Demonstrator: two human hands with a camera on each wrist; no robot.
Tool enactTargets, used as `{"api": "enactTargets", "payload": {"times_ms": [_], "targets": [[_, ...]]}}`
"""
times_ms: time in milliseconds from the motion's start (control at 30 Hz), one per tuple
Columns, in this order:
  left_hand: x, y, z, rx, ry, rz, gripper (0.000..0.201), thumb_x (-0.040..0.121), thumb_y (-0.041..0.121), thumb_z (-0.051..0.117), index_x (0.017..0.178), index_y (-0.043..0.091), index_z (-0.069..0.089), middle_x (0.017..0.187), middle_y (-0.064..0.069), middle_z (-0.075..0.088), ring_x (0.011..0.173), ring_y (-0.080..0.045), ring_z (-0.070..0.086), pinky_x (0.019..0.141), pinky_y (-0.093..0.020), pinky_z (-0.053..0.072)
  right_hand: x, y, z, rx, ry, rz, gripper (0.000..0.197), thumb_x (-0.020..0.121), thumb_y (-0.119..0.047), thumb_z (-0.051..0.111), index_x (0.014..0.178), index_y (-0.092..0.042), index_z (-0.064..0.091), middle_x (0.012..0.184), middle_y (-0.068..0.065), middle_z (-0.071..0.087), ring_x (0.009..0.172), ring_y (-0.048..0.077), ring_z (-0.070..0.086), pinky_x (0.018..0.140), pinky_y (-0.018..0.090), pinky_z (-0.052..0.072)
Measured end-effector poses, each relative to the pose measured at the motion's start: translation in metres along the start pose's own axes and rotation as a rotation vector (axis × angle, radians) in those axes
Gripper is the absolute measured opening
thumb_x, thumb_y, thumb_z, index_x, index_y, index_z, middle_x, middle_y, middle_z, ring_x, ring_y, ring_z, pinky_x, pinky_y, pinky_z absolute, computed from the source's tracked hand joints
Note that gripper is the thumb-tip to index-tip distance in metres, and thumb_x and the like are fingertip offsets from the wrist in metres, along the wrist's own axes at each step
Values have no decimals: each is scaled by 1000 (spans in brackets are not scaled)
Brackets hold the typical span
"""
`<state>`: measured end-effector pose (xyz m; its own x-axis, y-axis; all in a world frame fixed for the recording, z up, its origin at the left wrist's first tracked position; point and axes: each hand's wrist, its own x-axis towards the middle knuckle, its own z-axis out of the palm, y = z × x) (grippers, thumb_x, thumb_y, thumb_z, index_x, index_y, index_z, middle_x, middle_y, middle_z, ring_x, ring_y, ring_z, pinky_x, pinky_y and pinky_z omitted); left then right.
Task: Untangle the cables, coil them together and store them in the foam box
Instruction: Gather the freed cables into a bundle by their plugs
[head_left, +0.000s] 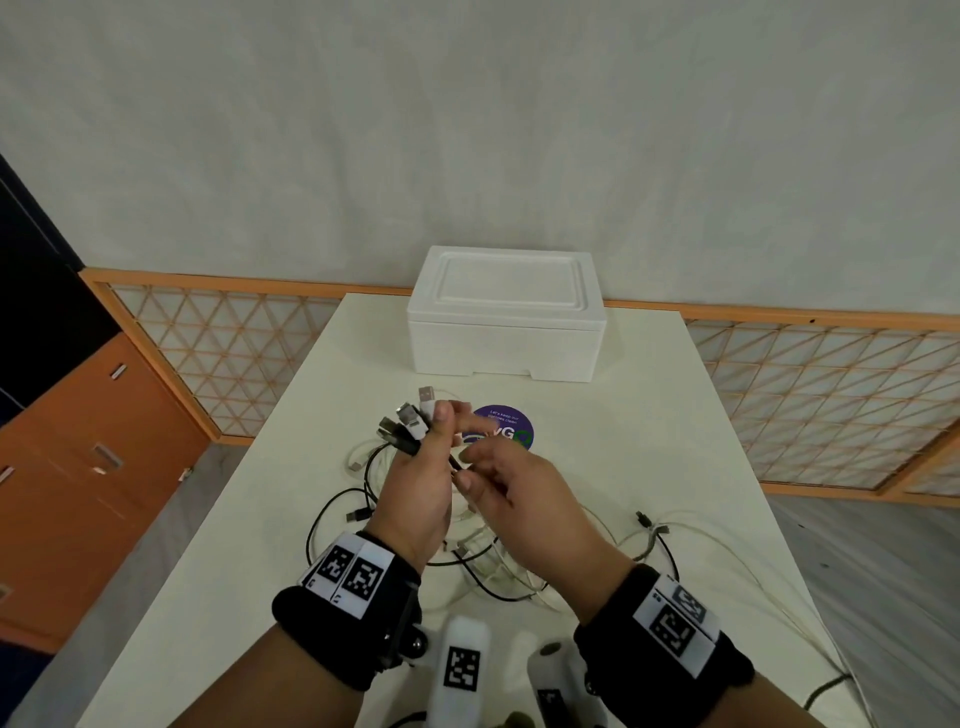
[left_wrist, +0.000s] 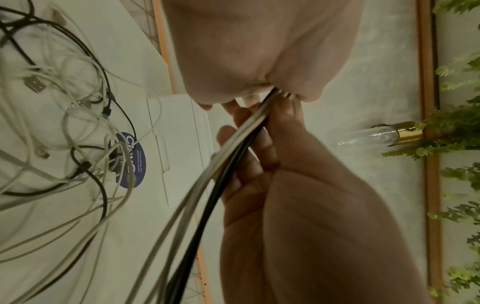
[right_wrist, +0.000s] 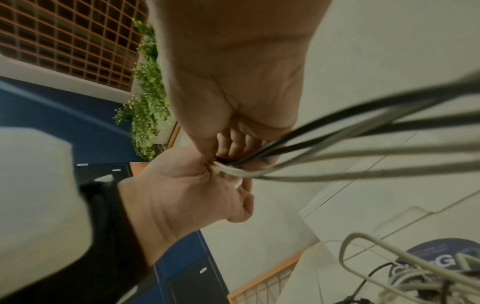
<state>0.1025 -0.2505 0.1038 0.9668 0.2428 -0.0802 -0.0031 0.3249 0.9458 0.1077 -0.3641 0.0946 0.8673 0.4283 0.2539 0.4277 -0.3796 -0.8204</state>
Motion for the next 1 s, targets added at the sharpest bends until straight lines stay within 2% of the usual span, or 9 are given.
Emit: {"api": "enactTargets", "payload": {"times_ms": [167,267,367,433,533,700,833,933,1000], "targets": [[-4,3,-3,78,-121,7,42,81,56,44,87,33,78,108,18,68,100,-5,52,90,-22,41,-4,-3,8,-120,-44,-99,11,94,-18,50,85,-14,54,77,-4,58,72,13,50,65,32,44],[-5,5,-11,-32,-203,-32,38,73,56,65,88,23,79,97,4,69,81,-7,61,67,-22,50,-7,-8,1,-6,-116,-43,25,95,-11,47,74,-24,48,67,-13,53,61,7,53,61,31,47],[-5,3,-20,-90,-307,-42,57,52,63,82,89,21,78,94,-1,71,68,-16,58,45,-25,42,-8,-10,-4,150,-191,55,28,97,-8,45,74,-22,53,68,-6,59,54,8,56,57,32,49],[-5,0,-22,-113,-357,-65,56,52,64,82,90,24,78,102,0,73,69,-17,56,45,-27,40,-9,-11,-4,212,-190,84,24,97,-7,44,77,-15,54,67,-4,60,52,11,57,54,30,49],[-6,-1,-18,-112,-356,-115,42,75,58,62,95,25,77,110,0,72,81,-21,53,49,-27,42,-11,-13,-3,204,-180,95,24,97,-7,45,75,-16,52,66,-4,59,51,8,55,53,23,46],[-12,-6,-16,37,-409,-66,37,88,39,47,108,21,74,119,-6,69,89,-8,63,52,-19,43,-10,-14,-5,112,-116,53,31,97,-11,46,74,-32,49,58,-9,49,53,3,49,55,13,36],[-9,-7,-24,214,-430,-9,49,90,59,40,114,29,71,123,-4,67,89,-11,60,75,-27,44,-11,-14,-6,88,-130,77,34,97,-14,46,69,-34,47,55,-8,51,48,4,48,53,14,36],[-7,-7,-24,231,-372,-22,56,87,67,40,110,28,73,107,-28,65,62,-19,49,57,-24,42,-11,-16,-6,167,-177,91,29,98,-13,46,75,-29,52,65,-2,60,48,5,53,50,18,44],[-7,-5,-22,143,-321,-59,58,86,64,38,106,24,74,103,-27,67,62,-22,52,53,-23,42,-10,-13,-7,157,-221,100,20,97,-10,47,83,-21,56,71,-4,63,54,10,59,54,24,50]]}}
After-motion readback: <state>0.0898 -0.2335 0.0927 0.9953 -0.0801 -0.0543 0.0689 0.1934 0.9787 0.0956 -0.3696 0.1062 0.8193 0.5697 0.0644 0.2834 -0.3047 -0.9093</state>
